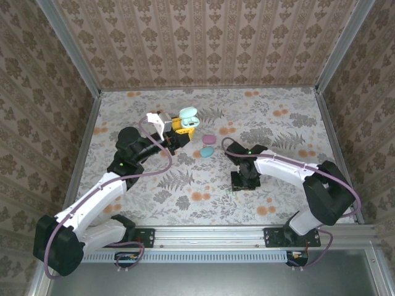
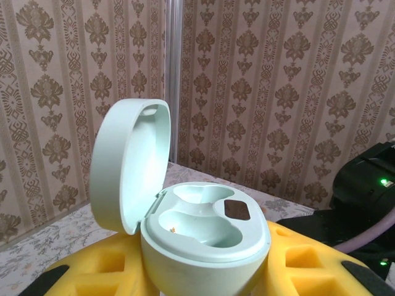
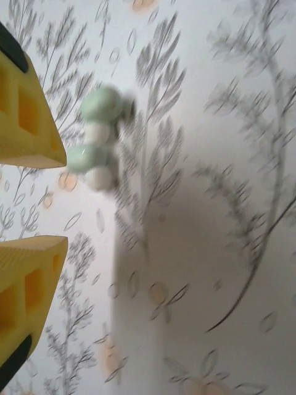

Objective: Insert the wireless bluetooth earbuds into the charging case

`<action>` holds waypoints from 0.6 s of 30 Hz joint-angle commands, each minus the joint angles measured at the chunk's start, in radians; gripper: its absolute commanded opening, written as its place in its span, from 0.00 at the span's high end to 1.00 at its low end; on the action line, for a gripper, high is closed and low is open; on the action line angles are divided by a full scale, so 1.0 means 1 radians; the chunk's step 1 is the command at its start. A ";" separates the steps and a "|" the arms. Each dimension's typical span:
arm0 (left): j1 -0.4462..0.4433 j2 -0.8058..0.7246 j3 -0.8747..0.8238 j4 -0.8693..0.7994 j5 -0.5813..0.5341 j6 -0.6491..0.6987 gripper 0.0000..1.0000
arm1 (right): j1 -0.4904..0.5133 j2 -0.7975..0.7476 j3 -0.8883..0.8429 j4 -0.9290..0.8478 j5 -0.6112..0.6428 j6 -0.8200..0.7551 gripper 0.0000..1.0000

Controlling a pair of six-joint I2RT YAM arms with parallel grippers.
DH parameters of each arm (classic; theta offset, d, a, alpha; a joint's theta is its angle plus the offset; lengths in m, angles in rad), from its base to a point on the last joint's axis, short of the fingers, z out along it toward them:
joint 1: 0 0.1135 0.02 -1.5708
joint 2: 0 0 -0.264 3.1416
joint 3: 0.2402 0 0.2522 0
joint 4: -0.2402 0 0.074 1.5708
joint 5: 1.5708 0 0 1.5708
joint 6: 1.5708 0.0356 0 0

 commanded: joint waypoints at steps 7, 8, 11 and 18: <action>-0.007 -0.026 0.028 0.004 -0.023 0.013 0.74 | 0.048 0.121 0.070 -0.044 -0.009 -0.062 0.62; -0.006 -0.024 0.028 0.004 -0.023 0.013 0.74 | 0.050 0.127 0.070 -0.049 -0.008 -0.061 0.62; -0.006 -0.019 0.031 0.005 -0.020 0.013 0.74 | 0.057 0.139 0.065 -0.062 0.012 -0.040 0.62; -0.006 -0.023 0.028 0.004 -0.021 0.013 0.74 | 0.061 0.133 0.048 -0.080 0.062 -0.020 0.66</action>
